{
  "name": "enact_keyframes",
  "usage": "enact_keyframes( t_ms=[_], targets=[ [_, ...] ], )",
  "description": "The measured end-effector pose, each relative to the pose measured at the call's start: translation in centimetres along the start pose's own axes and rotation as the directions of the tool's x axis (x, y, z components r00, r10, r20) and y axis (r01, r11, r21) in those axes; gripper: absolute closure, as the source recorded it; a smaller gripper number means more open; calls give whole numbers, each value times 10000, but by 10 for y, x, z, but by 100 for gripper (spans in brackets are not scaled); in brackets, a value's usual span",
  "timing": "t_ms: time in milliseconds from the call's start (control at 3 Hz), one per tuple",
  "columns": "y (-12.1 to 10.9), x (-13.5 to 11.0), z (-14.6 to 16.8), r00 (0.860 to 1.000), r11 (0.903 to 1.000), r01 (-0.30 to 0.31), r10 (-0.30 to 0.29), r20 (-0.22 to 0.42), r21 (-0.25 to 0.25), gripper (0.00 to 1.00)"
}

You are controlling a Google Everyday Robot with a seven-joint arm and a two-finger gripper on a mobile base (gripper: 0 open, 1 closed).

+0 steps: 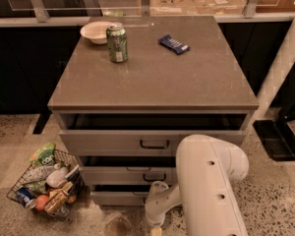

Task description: Open bottom drawer

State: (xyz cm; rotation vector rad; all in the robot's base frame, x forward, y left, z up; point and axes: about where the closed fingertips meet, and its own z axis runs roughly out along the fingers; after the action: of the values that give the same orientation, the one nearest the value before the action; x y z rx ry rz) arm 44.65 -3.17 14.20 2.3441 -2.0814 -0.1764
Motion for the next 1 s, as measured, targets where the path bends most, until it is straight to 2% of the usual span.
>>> enact_keyframes(
  t_ms=[1000],
  targets=[
    [0,0,0,10000,10000,0,0,1,1,0]
  ],
)
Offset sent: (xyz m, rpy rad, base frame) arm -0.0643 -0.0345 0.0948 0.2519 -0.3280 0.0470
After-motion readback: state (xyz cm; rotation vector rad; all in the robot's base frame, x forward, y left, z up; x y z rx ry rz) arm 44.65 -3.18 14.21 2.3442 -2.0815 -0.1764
